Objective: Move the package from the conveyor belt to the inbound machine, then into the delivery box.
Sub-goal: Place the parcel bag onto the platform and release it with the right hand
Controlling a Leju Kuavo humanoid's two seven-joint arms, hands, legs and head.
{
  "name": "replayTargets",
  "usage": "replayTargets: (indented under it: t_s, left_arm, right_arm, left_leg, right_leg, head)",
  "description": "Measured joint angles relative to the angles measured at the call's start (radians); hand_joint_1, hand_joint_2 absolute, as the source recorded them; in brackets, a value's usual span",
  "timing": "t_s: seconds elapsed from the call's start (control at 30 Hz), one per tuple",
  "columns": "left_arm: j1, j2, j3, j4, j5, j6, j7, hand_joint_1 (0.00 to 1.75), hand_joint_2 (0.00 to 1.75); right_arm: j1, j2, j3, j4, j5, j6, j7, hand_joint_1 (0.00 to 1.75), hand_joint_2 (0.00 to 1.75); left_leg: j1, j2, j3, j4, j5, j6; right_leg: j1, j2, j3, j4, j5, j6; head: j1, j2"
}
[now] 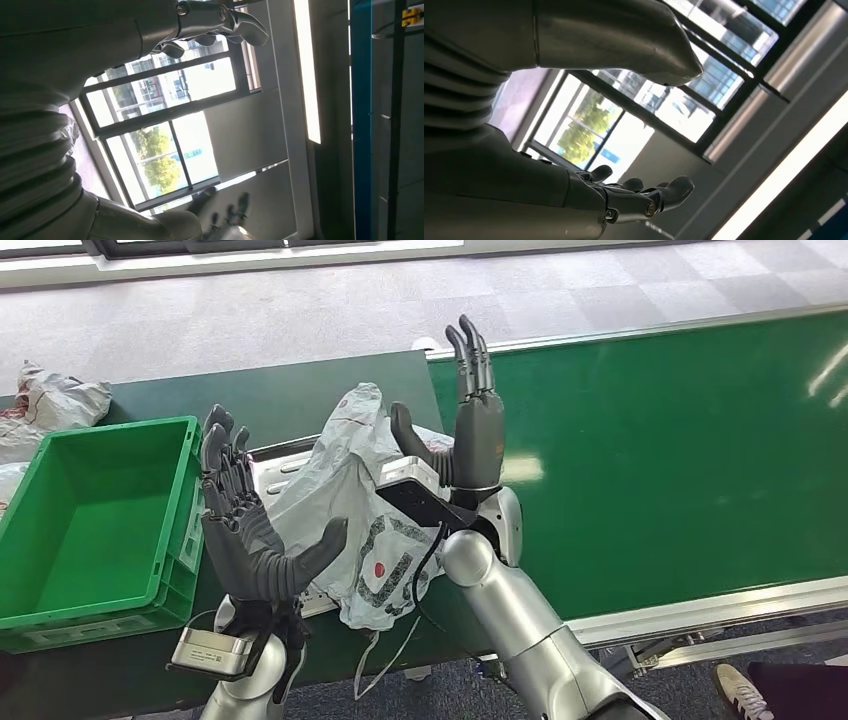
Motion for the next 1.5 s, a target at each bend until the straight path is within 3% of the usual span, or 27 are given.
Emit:
replayTargets:
  t_s: [0.13, 0.3, 0.4, 0.57, 0.67, 0.83, 0.97, 1.1, 1.5]
  left_arm:
    - [-0.001, -0.001, 0.007, 0.012, -0.047, 0.005, 0.008, 0.00, 1.75]
    - [-0.037, 0.003, 0.017, 0.087, -0.245, 0.006, 0.127, 0.00, 1.75]
    - [-0.053, 0.004, 0.024, 0.120, -0.271, 0.005, 0.140, 0.00, 1.75]
    - [-0.064, 0.003, 0.032, 0.147, -0.290, 0.002, 0.152, 0.00, 1.75]
    - [-0.094, 0.005, 0.033, 0.186, -0.419, -0.006, 0.238, 0.00, 1.75]
    - [-0.257, 0.008, 0.036, 0.458, -0.691, -0.055, 0.366, 0.00, 1.75]
    - [-0.368, 0.000, 0.034, 0.720, -0.792, -0.088, 0.385, 0.00, 1.75]
    - [-0.415, -0.017, 0.028, 0.912, -0.837, -0.116, 0.393, 0.00, 1.75]
    - [-0.465, -0.045, 0.027, 1.104, -0.834, -0.153, 0.367, 0.00, 1.75]
  right_arm:
    - [0.082, 0.002, -0.026, -0.217, 0.028, -0.038, -0.057, 0.00, 0.00]
    - [0.215, 0.017, -0.035, -0.512, 0.066, -0.044, -0.097, 0.00, 0.00]
    - [0.243, 0.019, -0.036, -0.599, 0.069, -0.044, -0.101, 0.00, 0.00]
    - [0.253, 0.018, -0.036, -0.669, 0.065, -0.044, -0.105, 0.00, 0.00]
    - [0.259, 0.017, -0.036, -0.706, 0.054, -0.044, -0.115, 0.00, 0.00]
    - [0.270, 0.016, -0.020, -0.796, 0.078, -0.043, -0.122, 0.00, 0.00]
    - [0.270, 0.015, 0.012, -0.847, 0.084, -0.041, -0.122, 0.00, 0.00]
    - [0.268, 0.014, 0.043, -0.878, 0.084, -0.041, -0.122, 0.00, 0.00]
    - [0.265, 0.013, 0.063, -0.891, 0.084, -0.041, -0.122, 0.00, 0.00]
  left_leg:
    - [0.000, 0.001, 0.001, 0.000, -0.001, 0.000]
    - [0.000, 0.000, 0.001, 0.000, -0.002, 0.001]
    - [0.000, 0.002, 0.002, 0.000, -0.002, 0.001]
    - [0.000, 0.002, 0.002, 0.000, -0.002, 0.001]
    - [0.000, 0.001, 0.002, 0.000, -0.002, 0.001]
    - [0.000, 0.001, 0.003, 0.000, -0.001, 0.001]
    - [-0.001, 0.003, 0.003, 0.000, -0.001, 0.001]
    - [-0.001, 0.003, 0.003, 0.000, -0.002, 0.001]
    - [-0.001, 0.002, 0.003, 0.000, -0.002, 0.002]
  right_leg:
    - [0.000, 0.000, 0.000, 0.000, 0.000, 0.000]
    - [0.000, -0.002, 0.002, -0.001, -0.001, 0.002]
    - [0.000, 0.001, 0.001, -0.001, -0.001, 0.002]
    - [0.000, 0.001, 0.002, -0.001, -0.001, 0.002]
    - [0.000, 0.000, 0.002, -0.001, -0.001, 0.002]
    - [-0.001, 0.000, 0.003, -0.001, 0.000, 0.002]
    - [-0.001, 0.002, 0.003, -0.001, 0.000, 0.002]
    - [-0.001, 0.002, 0.002, -0.001, 0.000, 0.002]
    - [-0.001, 0.002, 0.003, -0.001, 0.000, 0.002]
  head:
    - [0.000, 0.000]
    - [0.000, 0.000]
    - [0.000, 0.000]
    - [0.000, 0.000]
    - [0.000, 0.000]
    - [0.000, 0.000]
    - [0.000, 0.000]
    - [0.000, 0.000]
    - [0.000, 0.000]
